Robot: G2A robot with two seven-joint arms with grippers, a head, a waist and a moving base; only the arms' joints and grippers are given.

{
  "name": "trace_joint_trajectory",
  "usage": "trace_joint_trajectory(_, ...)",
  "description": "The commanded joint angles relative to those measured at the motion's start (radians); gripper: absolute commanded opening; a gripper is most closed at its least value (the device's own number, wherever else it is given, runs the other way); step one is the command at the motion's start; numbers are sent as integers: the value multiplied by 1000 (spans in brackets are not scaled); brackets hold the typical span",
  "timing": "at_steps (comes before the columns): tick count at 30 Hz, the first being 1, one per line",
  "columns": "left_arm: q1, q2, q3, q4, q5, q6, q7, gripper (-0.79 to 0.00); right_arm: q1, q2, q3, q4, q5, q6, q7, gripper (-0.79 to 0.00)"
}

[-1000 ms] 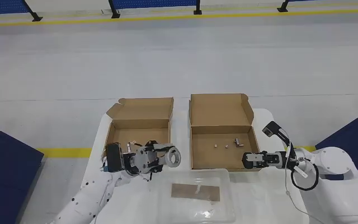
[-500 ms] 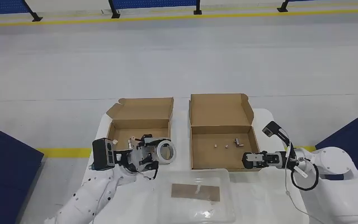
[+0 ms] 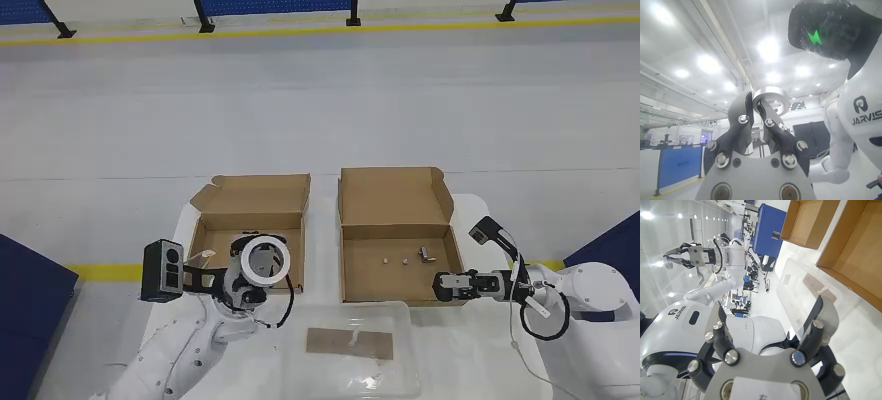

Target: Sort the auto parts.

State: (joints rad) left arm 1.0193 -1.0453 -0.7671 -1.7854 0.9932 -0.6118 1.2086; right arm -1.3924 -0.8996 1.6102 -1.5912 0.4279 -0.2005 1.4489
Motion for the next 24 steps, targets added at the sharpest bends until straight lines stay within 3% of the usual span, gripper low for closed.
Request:
trace_joint_trajectory(1, 0, -4, 1, -21, -23, -15, -15, -785, 0, 0, 0, 0, 0, 0, 0, 0)
trace_joint_trajectory(10, 6, -5, -5, -29, -16, -13, -47, -785, 0, 0, 0, 0, 0, 0, 0, 0)
trace_joint_trajectory(17, 39, -35, 0, -144, -234, -75, -75, -785, 0, 0, 0, 0, 0, 0, 0, 0)
trace_joint_trajectory(24, 81, -72, -52, -194, -388, -152, -152, -785, 0, 0, 0, 0, 0, 0, 0, 0)
